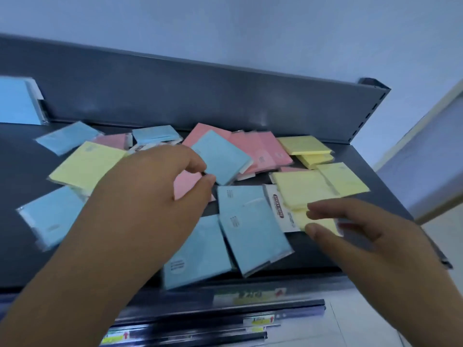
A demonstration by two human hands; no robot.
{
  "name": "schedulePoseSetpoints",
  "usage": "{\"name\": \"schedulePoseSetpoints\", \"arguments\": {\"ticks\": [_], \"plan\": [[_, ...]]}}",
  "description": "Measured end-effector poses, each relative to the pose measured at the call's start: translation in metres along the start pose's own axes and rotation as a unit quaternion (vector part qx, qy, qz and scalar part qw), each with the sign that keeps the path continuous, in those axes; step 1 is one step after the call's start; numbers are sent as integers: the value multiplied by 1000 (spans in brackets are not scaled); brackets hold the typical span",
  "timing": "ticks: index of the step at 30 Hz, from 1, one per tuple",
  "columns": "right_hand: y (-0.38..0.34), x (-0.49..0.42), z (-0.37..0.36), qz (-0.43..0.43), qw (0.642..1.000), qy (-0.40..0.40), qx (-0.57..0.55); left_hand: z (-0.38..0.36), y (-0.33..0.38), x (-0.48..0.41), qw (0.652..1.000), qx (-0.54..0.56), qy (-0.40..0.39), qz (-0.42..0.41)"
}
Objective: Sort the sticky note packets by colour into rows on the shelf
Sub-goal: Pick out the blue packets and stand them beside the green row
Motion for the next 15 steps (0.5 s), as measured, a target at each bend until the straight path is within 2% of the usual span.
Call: {"name": "schedulePoseSetpoints", "arguments": {"ticks": [4, 8, 12, 15], "plan": [[-4, 4, -11, 90, 990, -57, 96, -44, 31, 8, 995, -57, -80, -11], [-9, 8, -23, 154, 975, -61, 148, -83, 41, 14, 967, -166, -193, -23], [7, 2, -12, 125, 986, -13, 113, -89, 46, 9, 960, -157, -229, -20], [34, -3, 5, 76, 995, 7, 69, -83, 37, -20, 971, -140, -193, 21]]}}
Point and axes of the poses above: each hand's wrist, its own x-axis away from the middle knuckle, its own z-axis out of the back of the hand, y = z × x, the point moved 9 cm from there along -x, towards the middle knuckle, and after that the axes turned 5 degrees about x, right-handed, at the moved point
